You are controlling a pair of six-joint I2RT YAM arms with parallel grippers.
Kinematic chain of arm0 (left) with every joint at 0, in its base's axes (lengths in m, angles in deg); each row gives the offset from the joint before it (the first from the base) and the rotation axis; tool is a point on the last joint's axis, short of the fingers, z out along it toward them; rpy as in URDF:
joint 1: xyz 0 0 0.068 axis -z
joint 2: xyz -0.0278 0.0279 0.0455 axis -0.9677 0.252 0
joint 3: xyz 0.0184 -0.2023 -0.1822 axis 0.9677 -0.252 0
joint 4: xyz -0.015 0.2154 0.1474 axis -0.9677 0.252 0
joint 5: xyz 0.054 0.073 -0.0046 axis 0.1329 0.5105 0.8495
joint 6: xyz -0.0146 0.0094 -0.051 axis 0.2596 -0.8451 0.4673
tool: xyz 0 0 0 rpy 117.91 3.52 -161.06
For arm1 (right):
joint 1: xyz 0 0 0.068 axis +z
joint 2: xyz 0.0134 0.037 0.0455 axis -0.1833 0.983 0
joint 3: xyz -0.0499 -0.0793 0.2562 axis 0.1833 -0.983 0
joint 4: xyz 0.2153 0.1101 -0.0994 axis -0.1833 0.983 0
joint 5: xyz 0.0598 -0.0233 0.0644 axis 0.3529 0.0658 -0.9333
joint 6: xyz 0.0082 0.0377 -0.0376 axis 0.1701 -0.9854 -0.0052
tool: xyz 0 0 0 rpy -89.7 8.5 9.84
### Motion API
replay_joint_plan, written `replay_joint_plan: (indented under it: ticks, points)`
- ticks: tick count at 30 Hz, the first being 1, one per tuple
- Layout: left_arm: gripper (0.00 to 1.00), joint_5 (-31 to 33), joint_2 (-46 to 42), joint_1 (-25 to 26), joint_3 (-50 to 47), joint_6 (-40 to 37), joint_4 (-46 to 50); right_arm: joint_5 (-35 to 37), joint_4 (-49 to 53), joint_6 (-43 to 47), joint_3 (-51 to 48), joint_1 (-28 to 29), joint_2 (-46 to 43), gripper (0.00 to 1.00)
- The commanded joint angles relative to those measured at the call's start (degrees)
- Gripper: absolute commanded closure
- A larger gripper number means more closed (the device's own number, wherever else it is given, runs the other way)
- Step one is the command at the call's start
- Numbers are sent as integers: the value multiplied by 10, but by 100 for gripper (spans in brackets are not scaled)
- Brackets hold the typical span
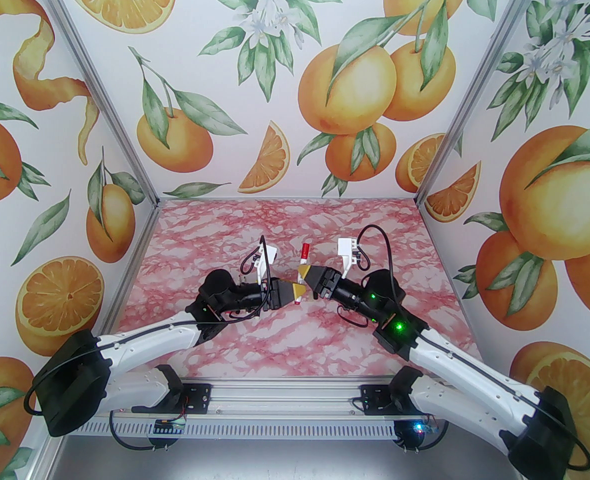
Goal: Open the pen caps
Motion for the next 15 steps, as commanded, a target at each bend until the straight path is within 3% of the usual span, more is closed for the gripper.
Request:
replay_joint_plan:
  ticks: [1,6,15]
  points:
    - [73,-13,2,1,3,-7,-11,-2,-29,-4,-5,4,-7,79]
    - [87,-9,-9,0,3,-32,19,-3,-15,0,-5,4,-9,77]
    - [95,-4,-49,3,7,-131,160,40,165,64,40,2,-55,48]
